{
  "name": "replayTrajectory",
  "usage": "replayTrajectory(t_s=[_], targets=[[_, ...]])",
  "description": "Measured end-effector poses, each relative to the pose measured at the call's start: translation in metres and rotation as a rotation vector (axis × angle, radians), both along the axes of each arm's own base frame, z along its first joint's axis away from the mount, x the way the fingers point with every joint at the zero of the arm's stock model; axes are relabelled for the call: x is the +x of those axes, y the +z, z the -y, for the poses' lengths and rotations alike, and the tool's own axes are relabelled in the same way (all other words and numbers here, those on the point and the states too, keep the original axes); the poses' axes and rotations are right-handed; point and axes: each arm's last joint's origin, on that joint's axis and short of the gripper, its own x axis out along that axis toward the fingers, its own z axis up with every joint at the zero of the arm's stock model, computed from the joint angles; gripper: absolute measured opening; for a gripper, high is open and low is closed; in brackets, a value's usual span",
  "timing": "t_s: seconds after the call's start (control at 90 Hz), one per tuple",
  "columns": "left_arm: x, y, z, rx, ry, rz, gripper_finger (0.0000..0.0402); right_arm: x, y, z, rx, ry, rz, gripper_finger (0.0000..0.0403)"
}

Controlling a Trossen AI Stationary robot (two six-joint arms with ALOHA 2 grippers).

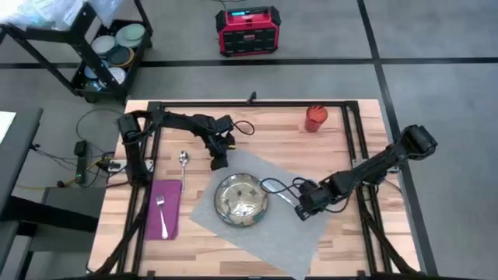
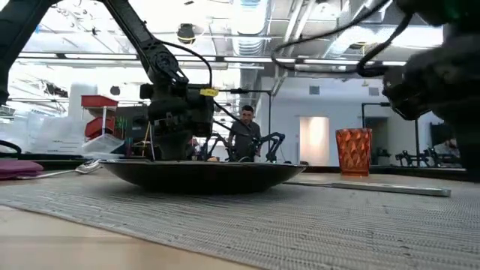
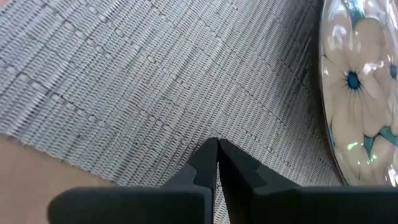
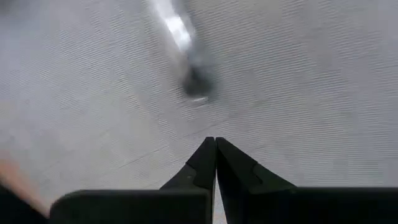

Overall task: Set table place
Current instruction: Move the silver knife beside the white floral patterned plate on the gray placemat

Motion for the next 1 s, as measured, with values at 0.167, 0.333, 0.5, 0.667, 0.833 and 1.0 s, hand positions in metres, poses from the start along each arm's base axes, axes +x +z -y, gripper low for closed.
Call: replayTrajectory(t_s=[0.167,0.333,0.5,0.667,0.833,1.0], targets=[[-0.002,0.000,0.002,-0.026,0.035,-0.043,0.0000,-0.006,-0.017,0.013,0.020,0.005,-0.025,0.0000],[-0.003,0.000,0.014,-0.070,0.055,-0.127,0.0000,-0.009,-0.028,0.034,0.035,-0.013,-0.017,0.0000],[-0.003,0.000,0.029,-0.103,0.018,-0.185,0.0000,-0.003,-0.029,0.062,-0.017,-0.005,0.010,0.0000],[-0.011,0.000,0.035,-0.182,-0.015,-0.246,0.0000,0.000,-0.029,0.095,-0.069,-0.050,0.020,0.0000],[-0.015,0.003,0.032,-0.184,-0.003,-0.281,0.0000,0.000,-0.024,0.114,-0.128,-0.092,0.050,0.0000],[-0.021,0.019,0.016,-0.081,0.047,-0.284,0.0000,-0.002,-0.006,0.118,-0.200,-0.122,0.103,0.0000]])
